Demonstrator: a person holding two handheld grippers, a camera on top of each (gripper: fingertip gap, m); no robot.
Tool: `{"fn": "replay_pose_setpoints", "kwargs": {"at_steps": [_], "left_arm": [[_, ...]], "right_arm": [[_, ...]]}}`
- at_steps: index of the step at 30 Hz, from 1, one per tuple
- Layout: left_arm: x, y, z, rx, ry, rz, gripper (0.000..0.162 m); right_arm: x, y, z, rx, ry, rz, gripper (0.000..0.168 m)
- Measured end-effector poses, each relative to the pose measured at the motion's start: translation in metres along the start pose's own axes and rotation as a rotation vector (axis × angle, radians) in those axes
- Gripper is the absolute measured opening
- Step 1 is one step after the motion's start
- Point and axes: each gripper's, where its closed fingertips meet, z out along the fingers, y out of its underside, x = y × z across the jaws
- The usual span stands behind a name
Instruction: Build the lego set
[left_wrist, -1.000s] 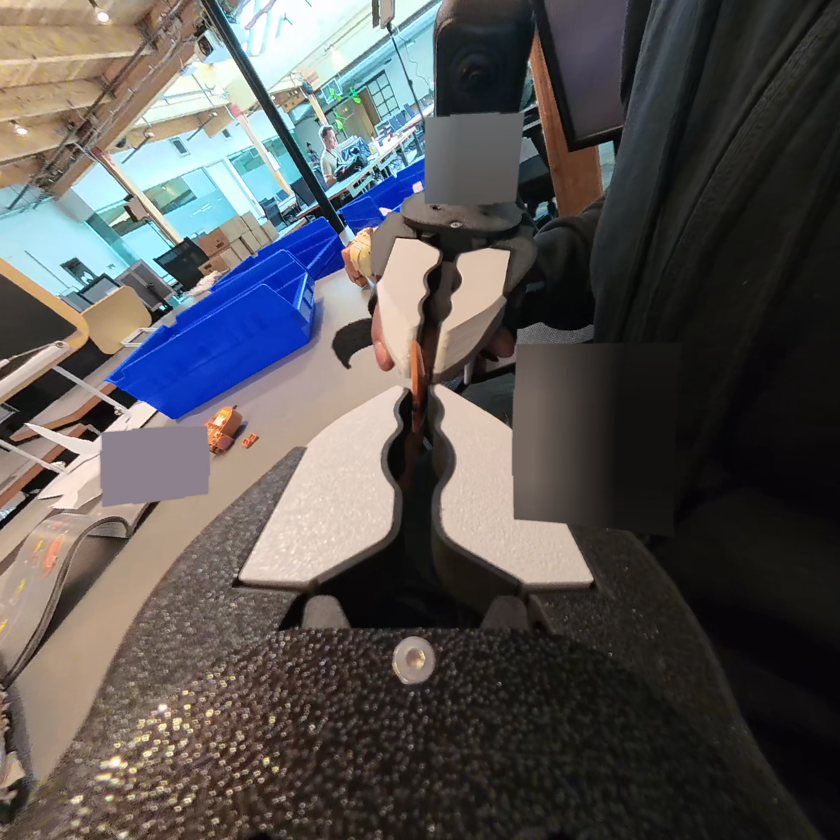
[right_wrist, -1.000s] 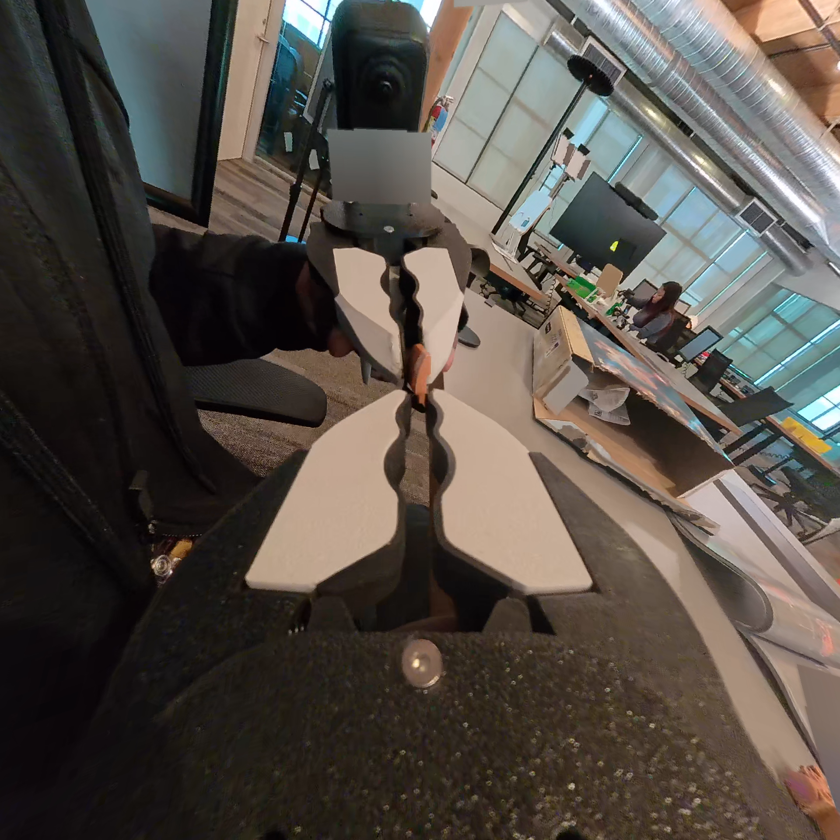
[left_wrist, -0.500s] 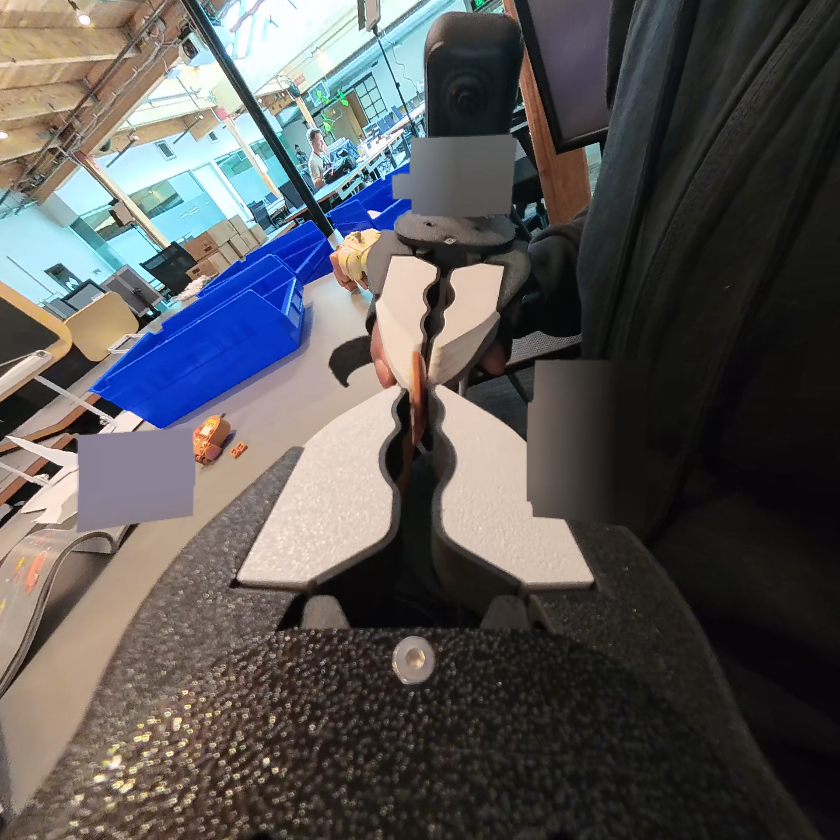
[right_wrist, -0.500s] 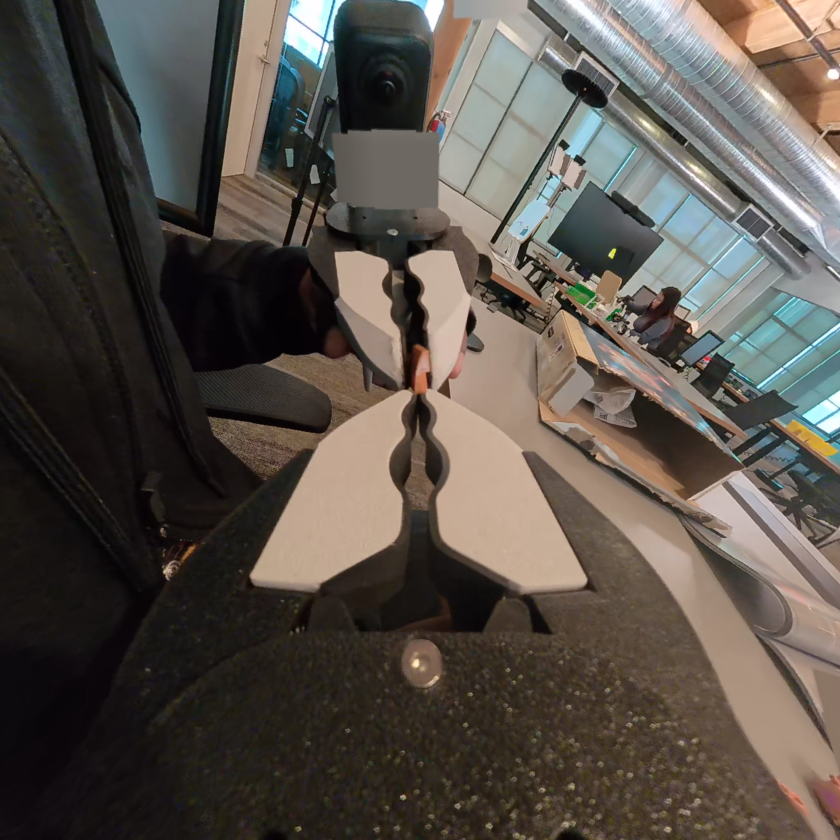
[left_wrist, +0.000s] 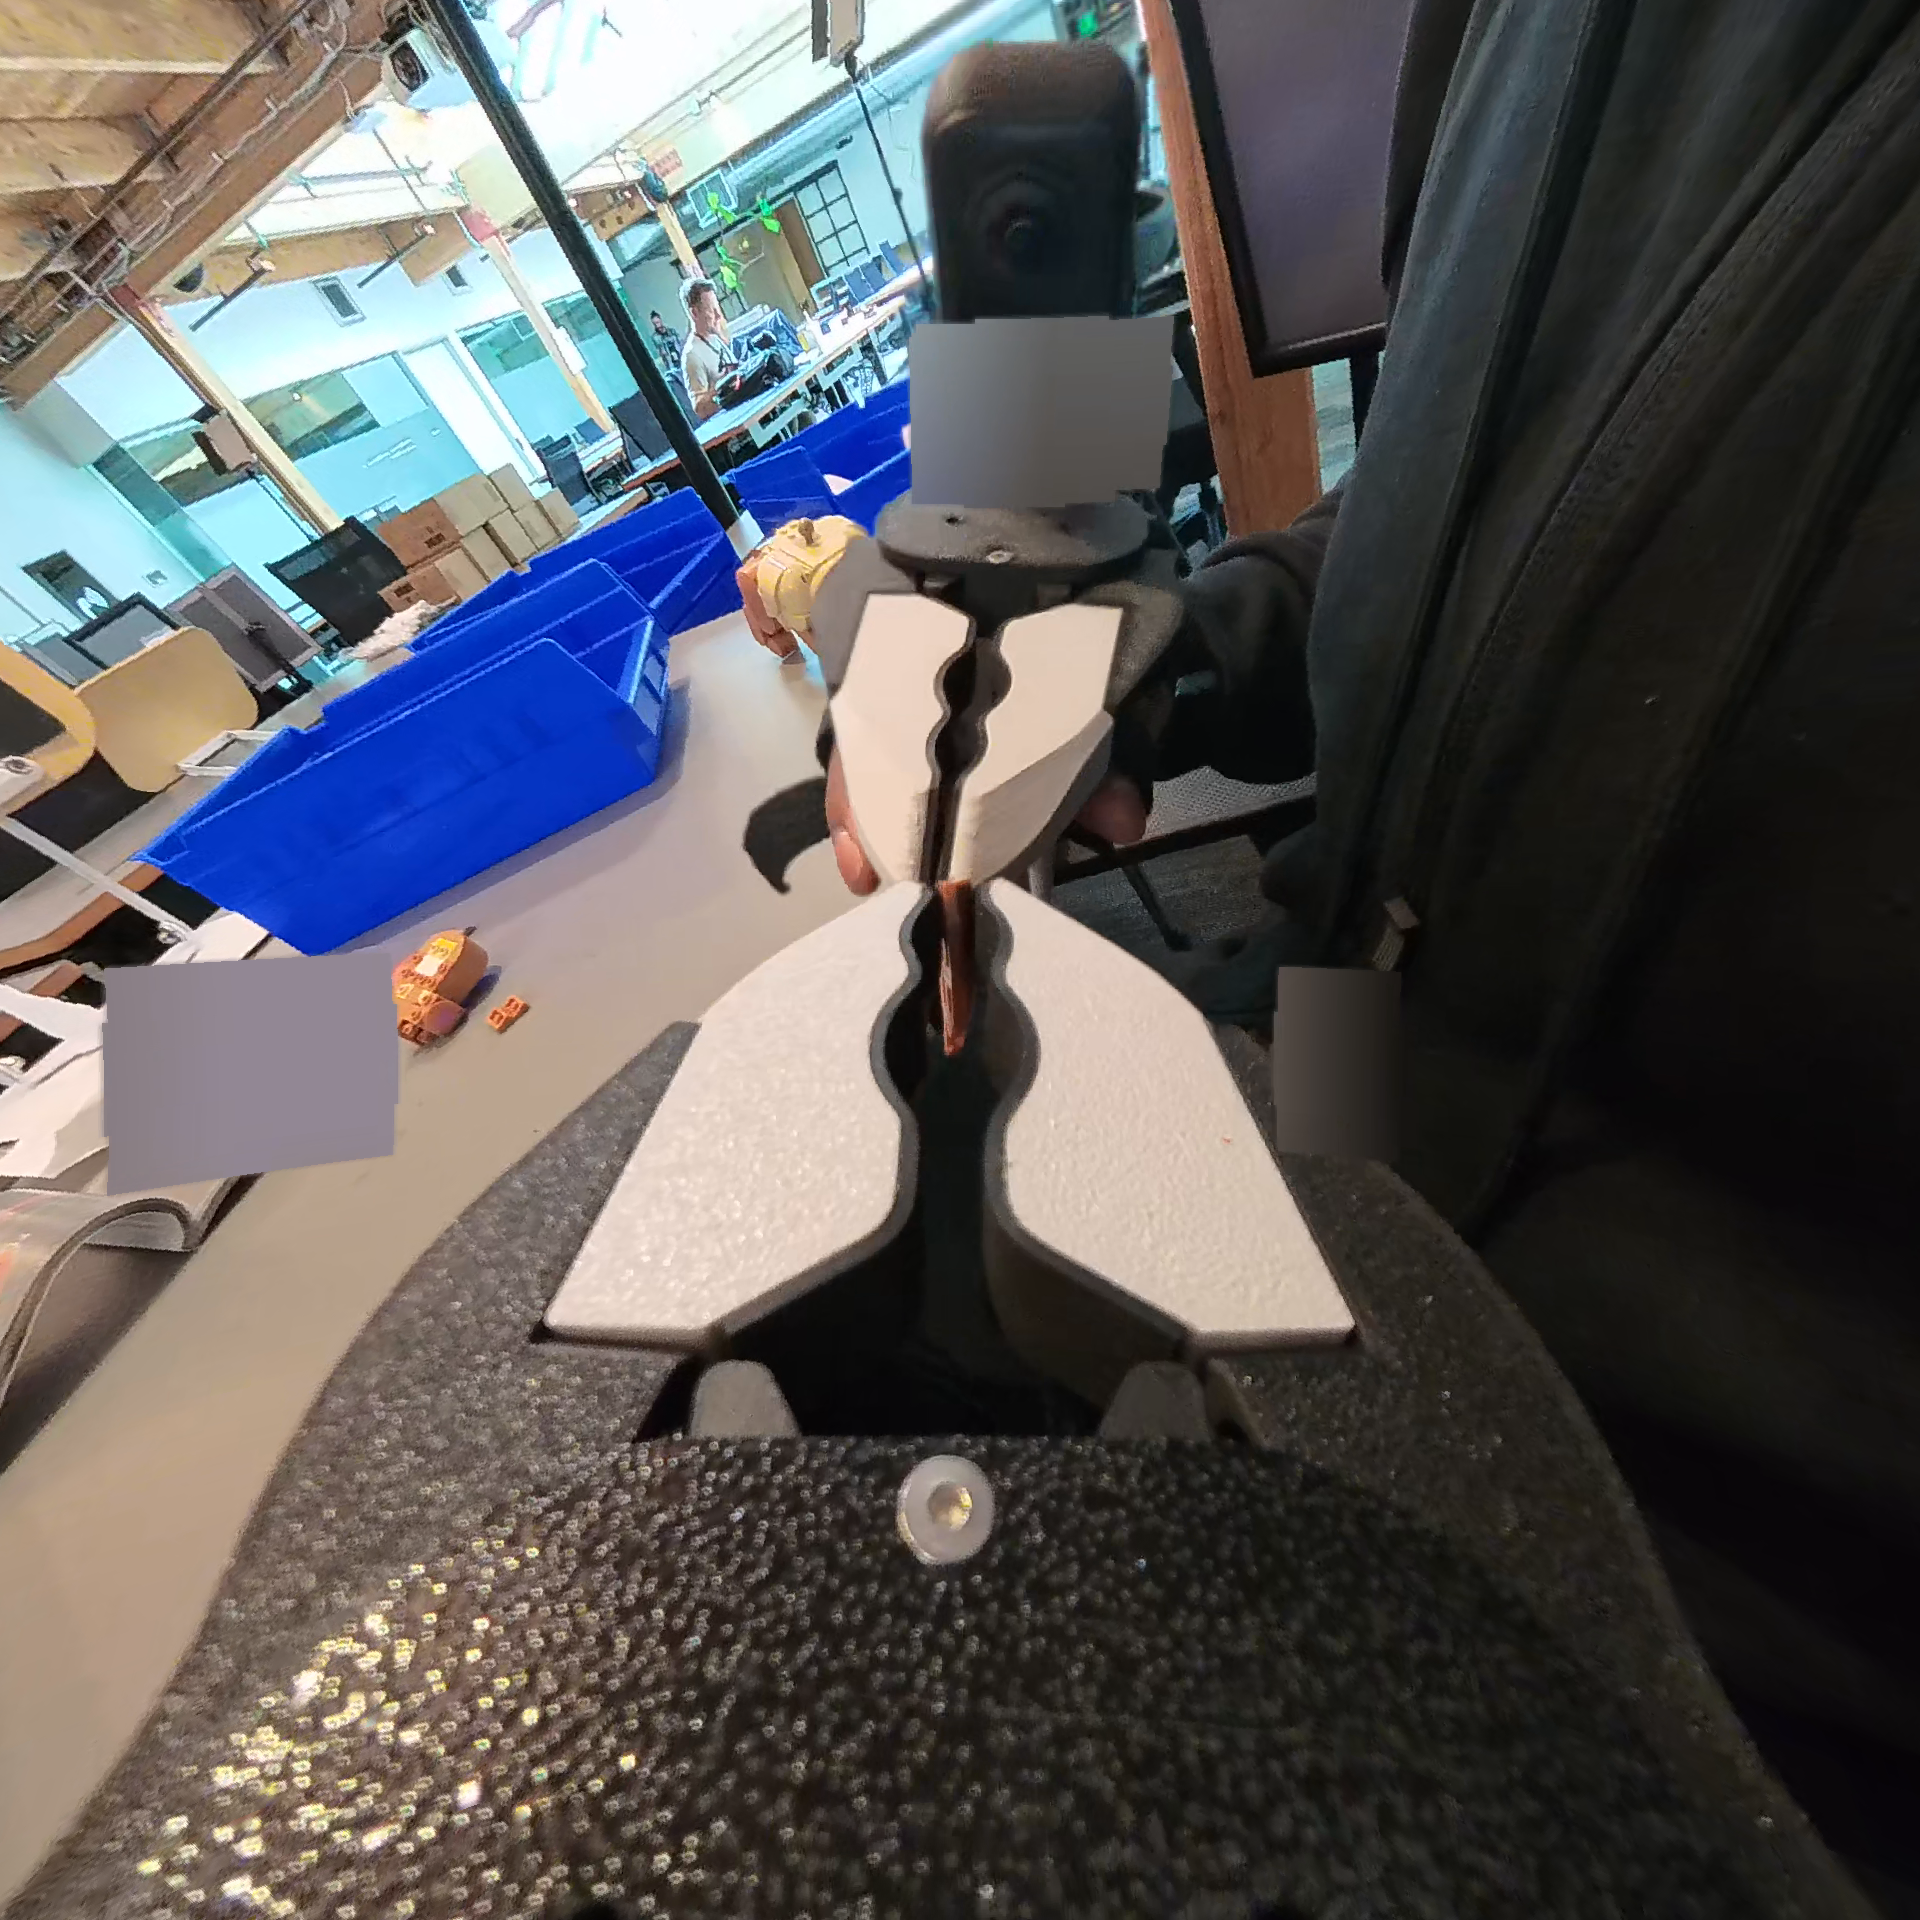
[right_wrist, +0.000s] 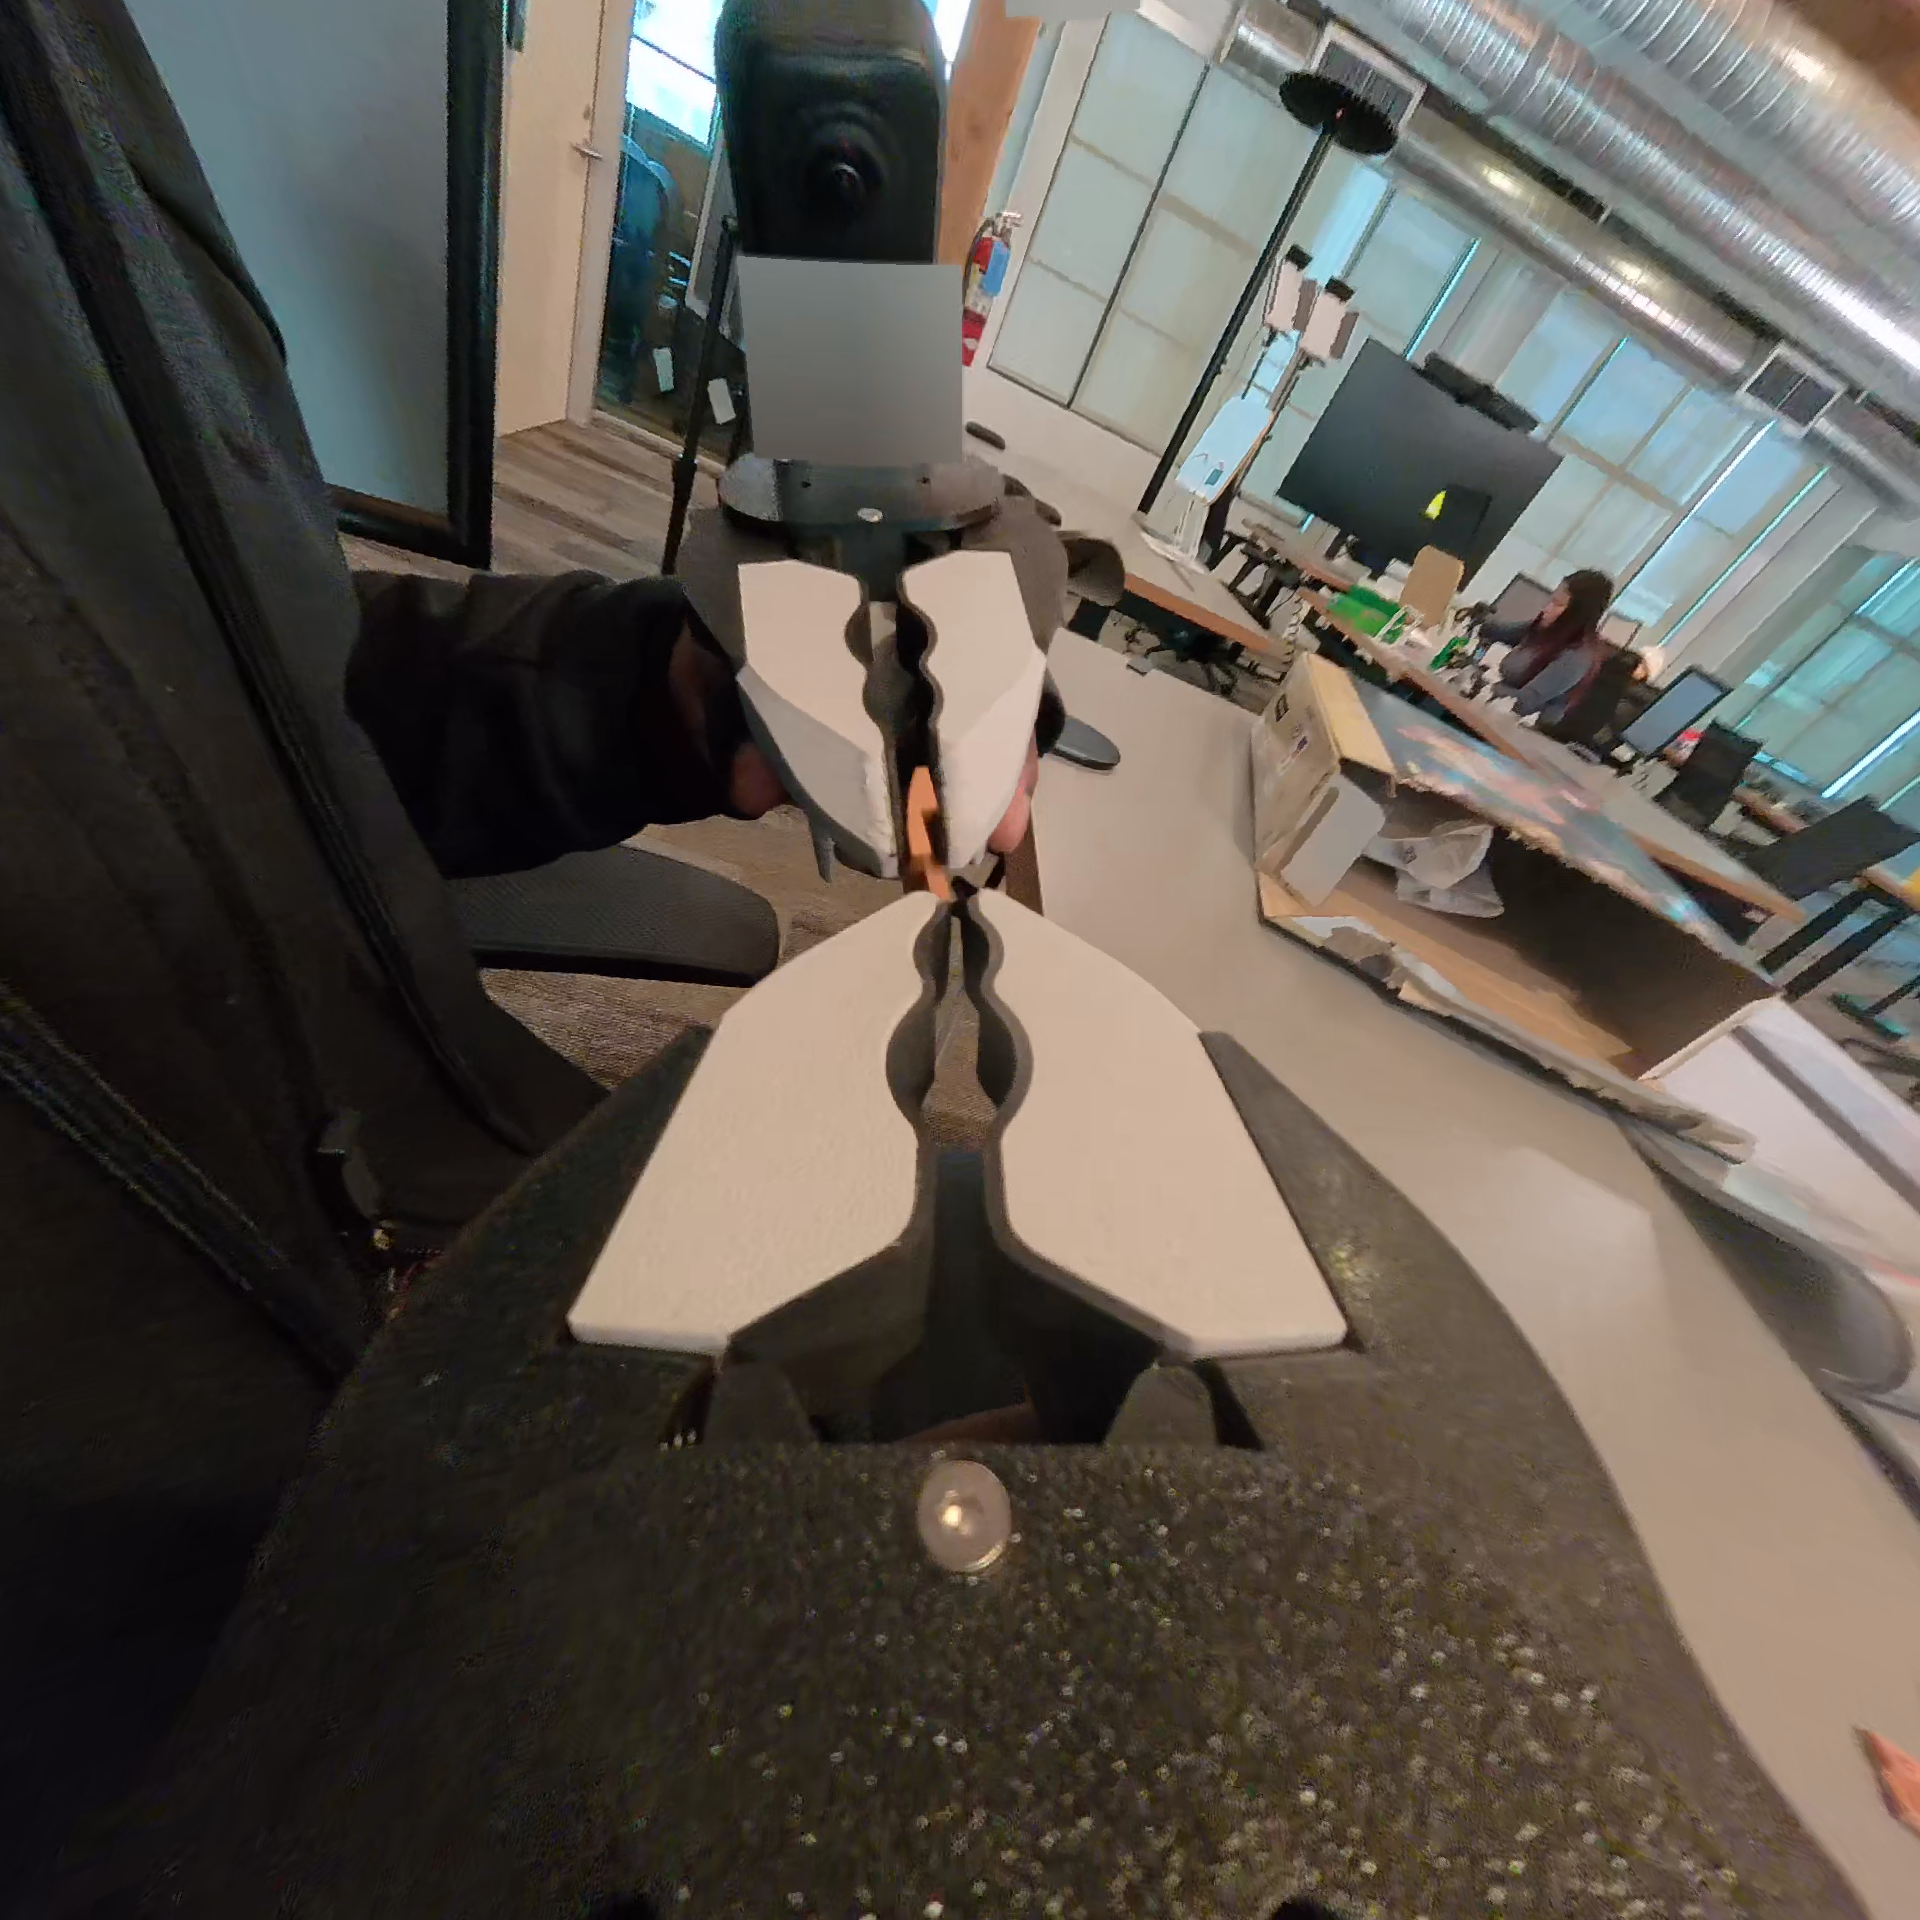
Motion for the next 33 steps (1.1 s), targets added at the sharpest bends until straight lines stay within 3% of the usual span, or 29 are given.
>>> {"fn": "replay_pose_setpoints", "kwargs": {"at_steps": [6,11,26,29,33], "left_arm": [[-0.004,-0.006,-0.001,0.067,0.02,-0.133,0.005],[-0.009,-0.003,0.007,0.079,0.048,-0.391,0.005],[-0.008,0.0,0.019,0.093,0.073,-0.497,0.005],[-0.013,-0.007,0.014,0.162,0.08,-0.562,0.005],[-0.019,-0.013,0.007,0.285,0.149,-0.787,0.005]], "right_arm": [[-0.006,0.008,0.008,-0.026,-0.052,0.052,0.005],[-0.016,0.01,0.017,0.014,-0.055,0.148,0.001],[-0.016,0.004,0.01,0.152,0.038,0.207,0.001],[-0.013,0.006,0.005,0.136,0.049,0.213,0.004],[-0.002,0.004,-0.002,0.147,0.069,0.323,0.008]]}}
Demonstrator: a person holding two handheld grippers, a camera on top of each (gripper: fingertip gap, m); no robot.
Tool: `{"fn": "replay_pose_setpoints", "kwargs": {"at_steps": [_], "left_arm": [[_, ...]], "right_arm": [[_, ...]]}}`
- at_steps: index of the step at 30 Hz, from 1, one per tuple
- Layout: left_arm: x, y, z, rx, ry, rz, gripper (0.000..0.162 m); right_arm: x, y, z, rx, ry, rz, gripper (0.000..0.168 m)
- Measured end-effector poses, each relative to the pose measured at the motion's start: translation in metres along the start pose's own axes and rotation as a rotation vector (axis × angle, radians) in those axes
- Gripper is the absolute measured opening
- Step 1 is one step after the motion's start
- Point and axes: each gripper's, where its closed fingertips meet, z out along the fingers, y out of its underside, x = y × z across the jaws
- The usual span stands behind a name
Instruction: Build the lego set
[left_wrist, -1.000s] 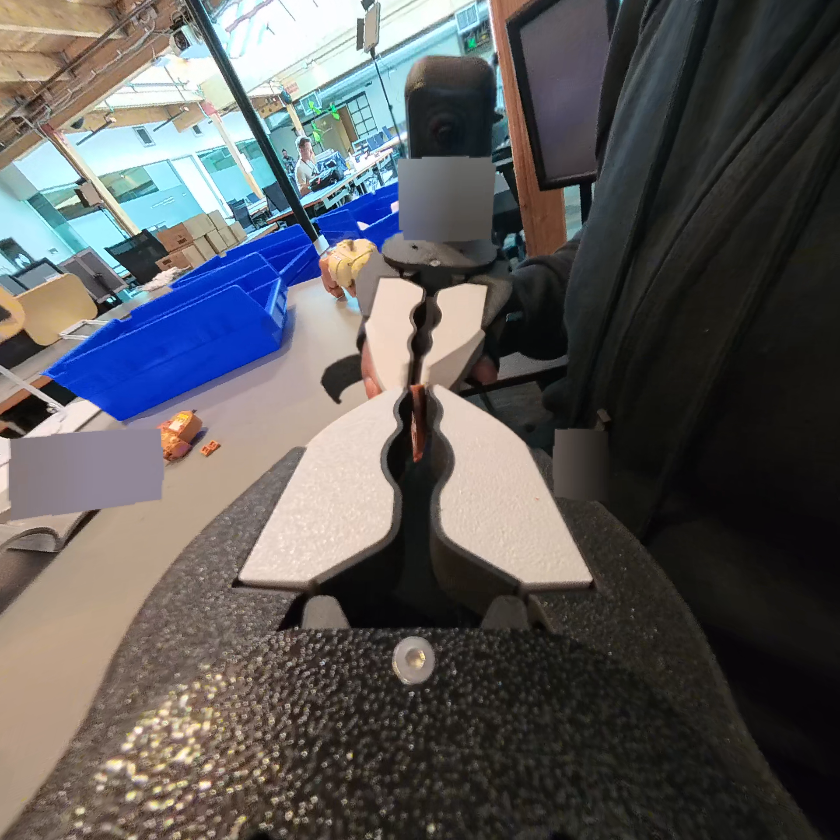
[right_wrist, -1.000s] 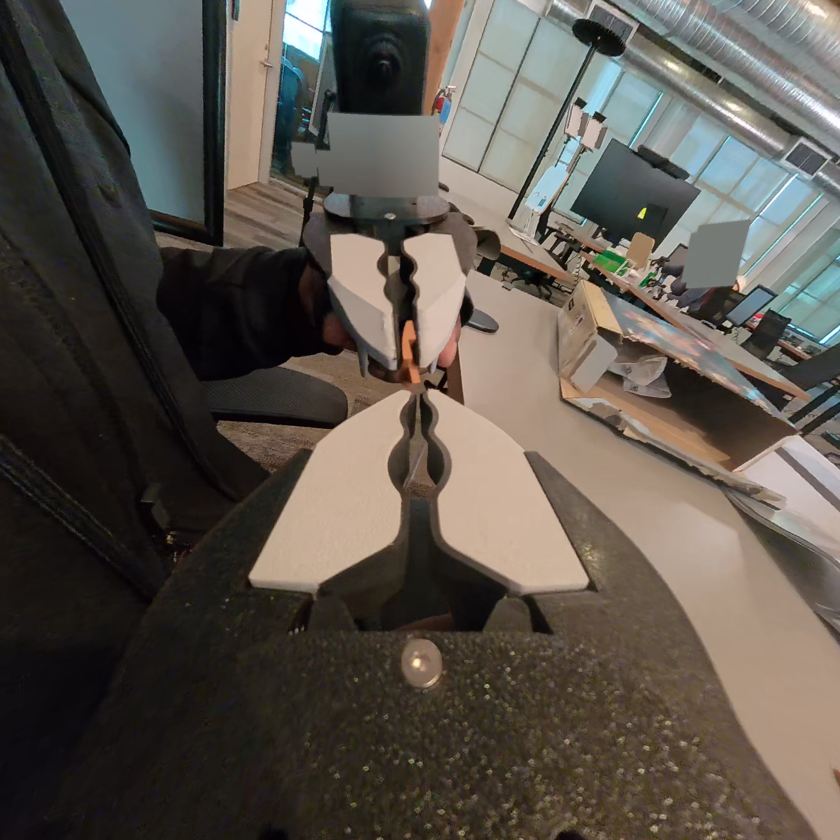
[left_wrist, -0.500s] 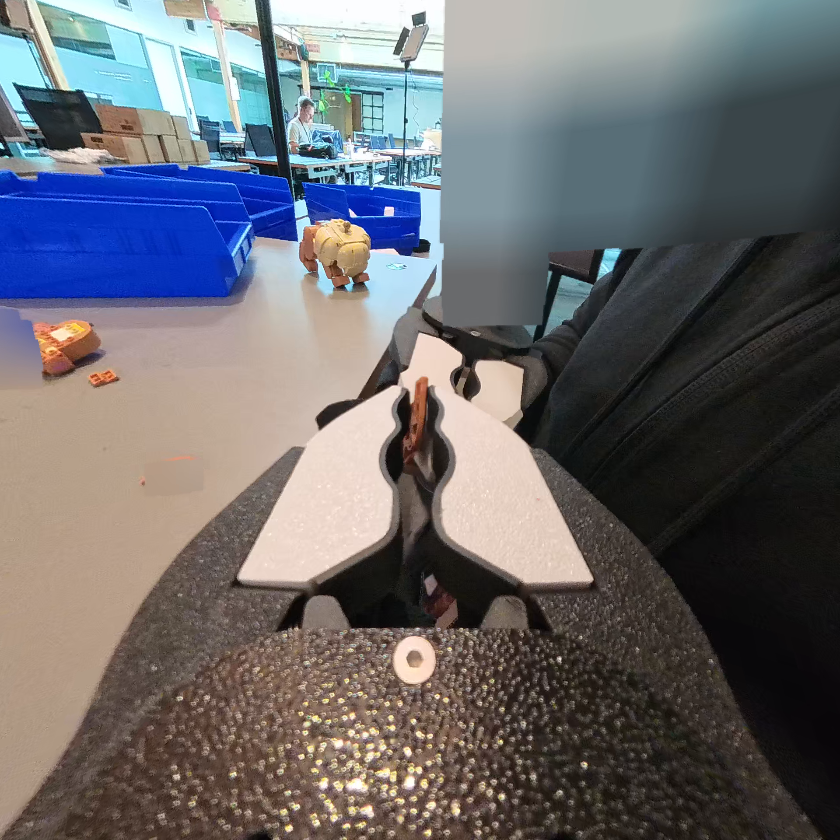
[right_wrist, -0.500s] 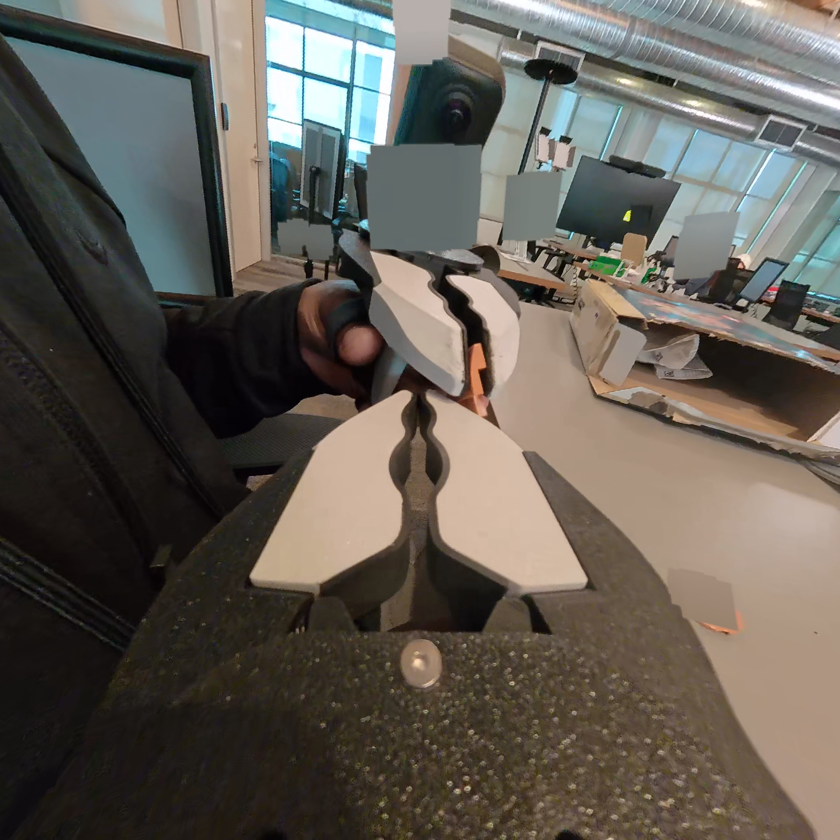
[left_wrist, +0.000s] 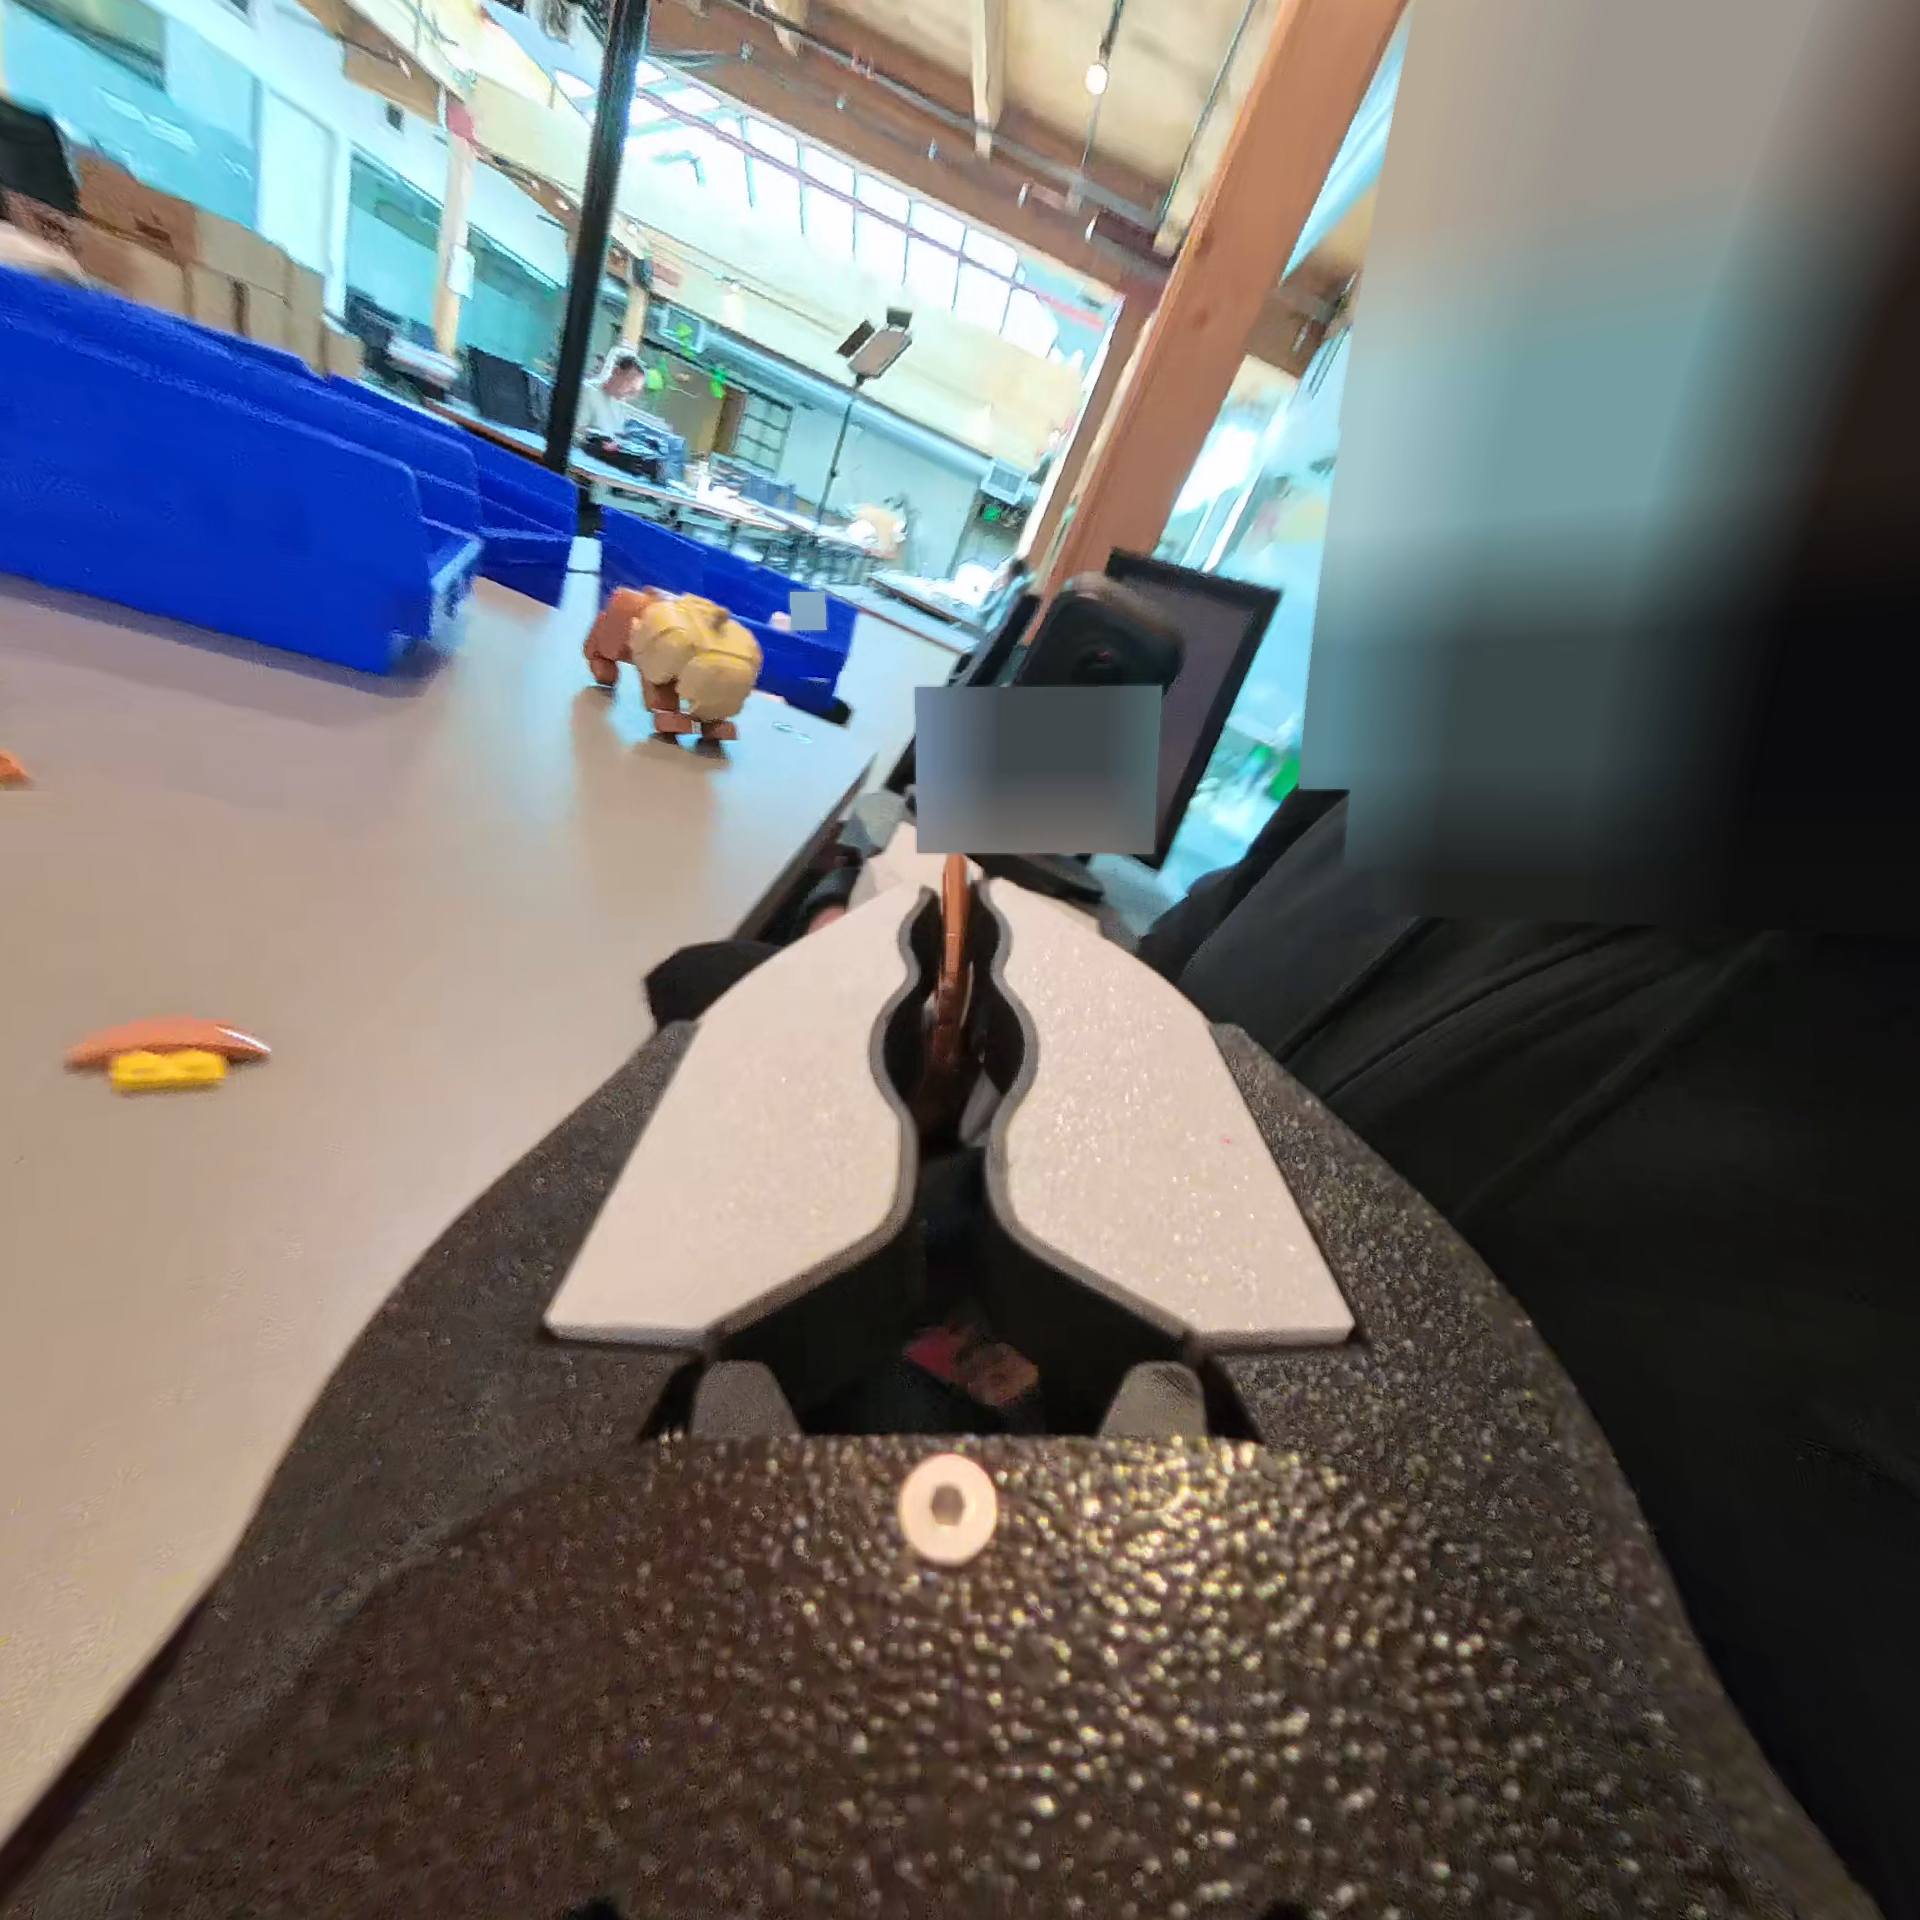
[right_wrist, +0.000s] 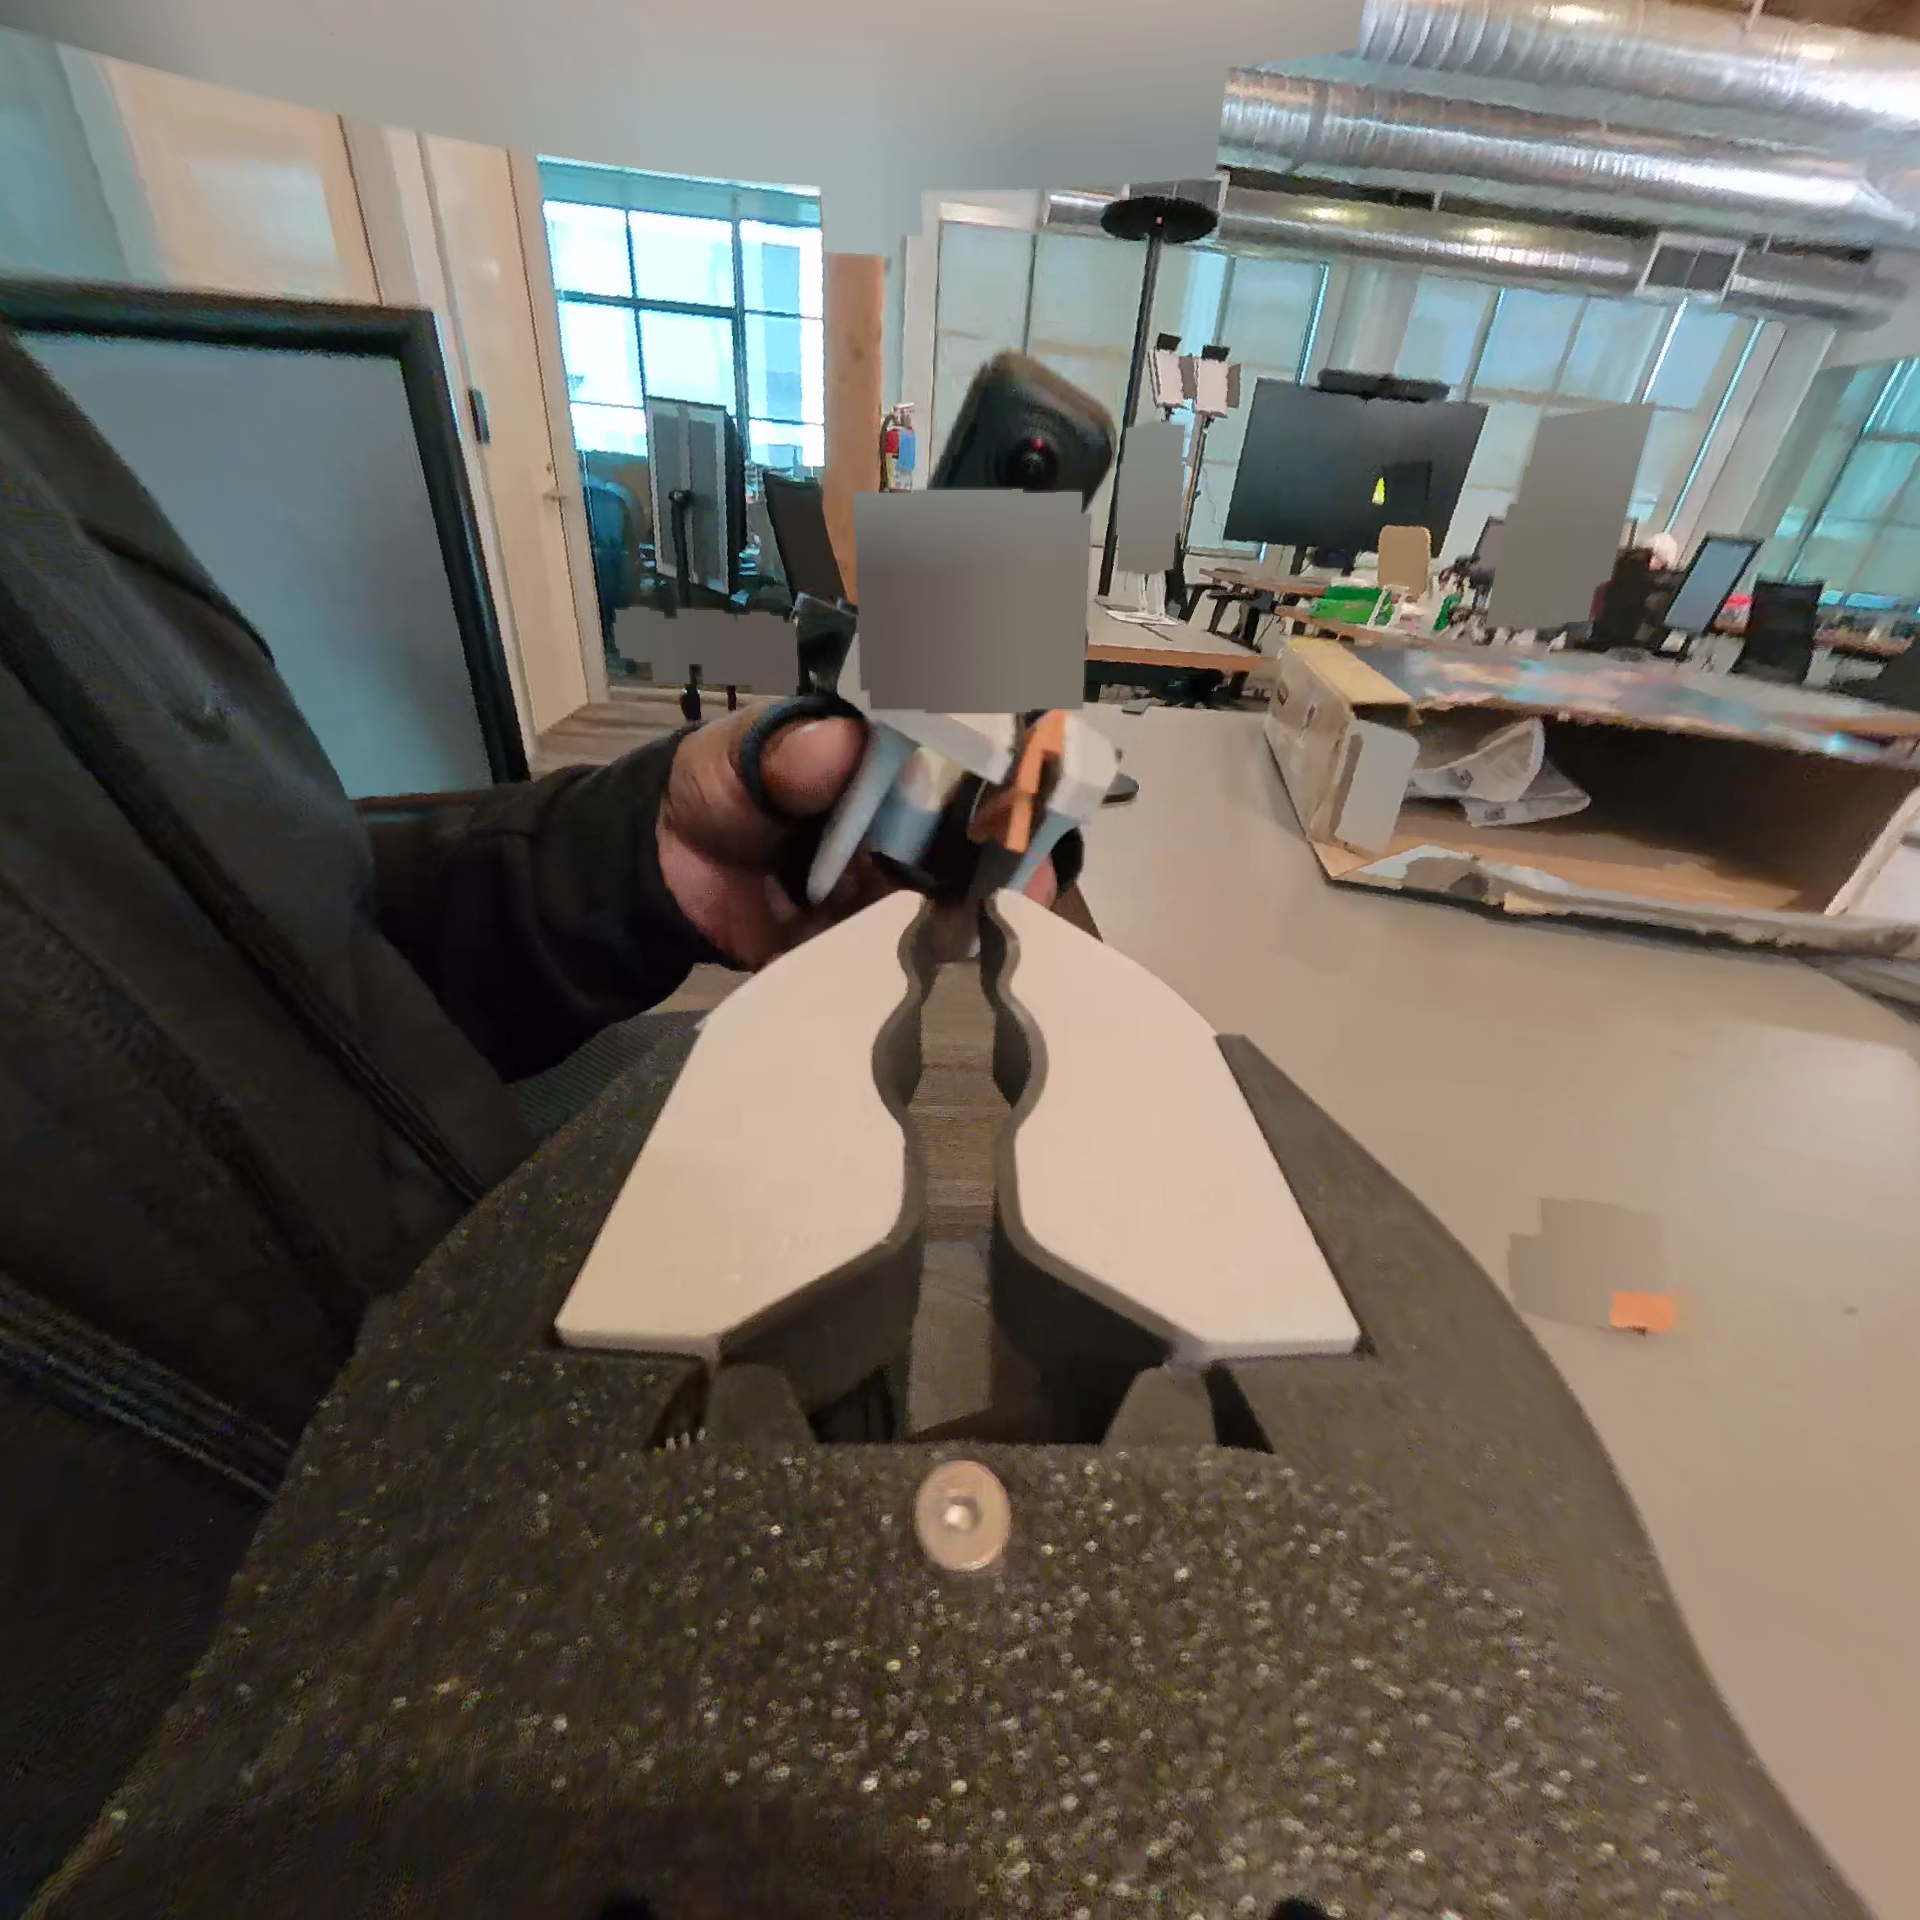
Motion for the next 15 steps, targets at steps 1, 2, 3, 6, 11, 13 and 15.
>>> {"fn": "replay_pose_setpoints", "kwargs": {"at_steps": [1,2,3,6,11,13,15], "left_arm": [[0.0,0.0,0.001,0.015,0.024,-0.077,0.005],[-0.001,0.002,0.003,0.028,0.046,-0.144,0.005],[-0.001,0.003,0.005,0.042,0.064,-0.198,0.005],[-0.003,0.007,0.011,0.063,0.085,-0.292,0.006],[-0.002,0.013,0.02,0.021,0.046,-0.284,0.005],[-0.002,0.015,0.022,-0.005,0.01,-0.255,0.005],[-0.001,0.016,0.024,-0.029,-0.013,-0.225,0.005]], "right_arm": [[0.001,0.0,0.001,-0.005,-0.003,0.042,0.01],[0.001,0.001,0.002,-0.012,-0.005,0.082,0.012],[0.001,0.002,0.003,-0.018,-0.006,0.118,0.012],[0.004,0.004,0.001,-0.004,0.021,0.197,0.005],[0.003,0.006,-0.008,0.044,0.026,0.32,0.0],[0.001,0.006,-0.012,0.058,0.021,0.34,0.007],[0.0,0.005,-0.016,0.065,0.031,0.333,0.008]]}}
